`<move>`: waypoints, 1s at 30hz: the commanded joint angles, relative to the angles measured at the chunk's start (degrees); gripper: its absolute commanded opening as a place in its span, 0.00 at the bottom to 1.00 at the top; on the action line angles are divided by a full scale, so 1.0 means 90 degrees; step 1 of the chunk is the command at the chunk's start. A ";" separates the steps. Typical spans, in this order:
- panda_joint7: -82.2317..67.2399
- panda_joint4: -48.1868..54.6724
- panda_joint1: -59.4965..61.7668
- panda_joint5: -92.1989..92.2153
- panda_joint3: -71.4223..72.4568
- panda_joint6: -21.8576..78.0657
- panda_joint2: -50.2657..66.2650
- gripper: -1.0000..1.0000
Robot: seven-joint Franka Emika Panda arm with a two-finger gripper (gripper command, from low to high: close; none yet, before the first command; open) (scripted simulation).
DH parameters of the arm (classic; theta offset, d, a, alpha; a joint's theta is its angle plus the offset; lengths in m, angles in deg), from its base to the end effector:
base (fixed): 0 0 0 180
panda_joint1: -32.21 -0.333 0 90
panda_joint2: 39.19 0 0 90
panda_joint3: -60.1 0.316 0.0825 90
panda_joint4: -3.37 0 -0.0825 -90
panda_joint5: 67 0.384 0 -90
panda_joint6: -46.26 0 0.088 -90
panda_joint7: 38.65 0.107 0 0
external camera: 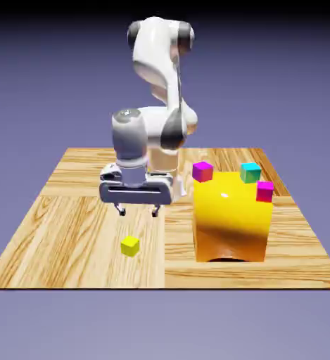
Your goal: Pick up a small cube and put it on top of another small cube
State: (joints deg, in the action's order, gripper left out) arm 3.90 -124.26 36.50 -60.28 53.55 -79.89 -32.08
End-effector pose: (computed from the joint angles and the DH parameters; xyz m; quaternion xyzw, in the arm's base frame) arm 0.5145 -0.0943 0.3063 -0.8726 0.4814 0.0816 0.0159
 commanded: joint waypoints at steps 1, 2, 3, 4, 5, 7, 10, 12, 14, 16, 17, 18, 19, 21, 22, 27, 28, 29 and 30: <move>0.0001 0.0193 0.0021 0.0039 -0.0038 0.0277 0.0230 0.50; 0.0001 0.0386 0.0049 0.0078 -0.0076 0.0554 0.0460 0.50; 0.0002 0.0579 0.0077 0.0117 -0.0114 0.0831 0.0690 0.50; 0.0002 0.0772 0.0106 0.0156 -0.0152 0.1108 0.0920 0.50; 0.0003 0.0965 0.0134 0.0195 -0.0189 0.1385 0.1151 0.50; 0.0004 0.1352 0.0191 0.0272 -0.0265 0.1938 0.1611 0.50; 0.0005 0.1931 0.0276 0.0389 -0.0379 0.2769 0.2301 0.50; 0.0007 0.2317 0.0333 0.0467 -0.0455 0.3323 0.2761 0.50; 0.0008 0.2703 0.0390 0.0544 -0.0530 0.3876 0.3221 0.50; 0.0009 0.3089 0.0446 0.0622 -0.0606 0.4430 0.3681 0.50; 0.0009 0.3282 0.0475 0.0661 -0.0644 0.4707 0.3911 0.50; 0.0010 0.3475 0.0503 0.0700 -0.0682 0.4984 0.4141 0.50; 0.0010 0.3668 0.0532 0.0739 -0.0720 0.5261 0.4371 0.50; 0.0011 0.4054 0.0588 0.0817 -0.0795 0.5814 0.4831 0.50; 0.0012 0.4247 0.0617 0.0856 -0.0833 0.6091 0.5061 0.50; -0.0059 0.3681 0.0520 0.0931 -0.0836 0.5694 0.5112 0.50; -0.0082 0.3450 0.0482 0.0947 -0.0828 0.5502 0.5080 0.50; -0.0106 0.3220 0.0444 0.0964 -0.0821 0.5309 0.5047 0.50; -0.0109 0.3194 0.0439 0.0966 -0.0820 0.5287 0.5043 0.50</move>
State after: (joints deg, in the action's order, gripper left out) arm 2.93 -95.52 40.45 -51.59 46.17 -32.31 13.31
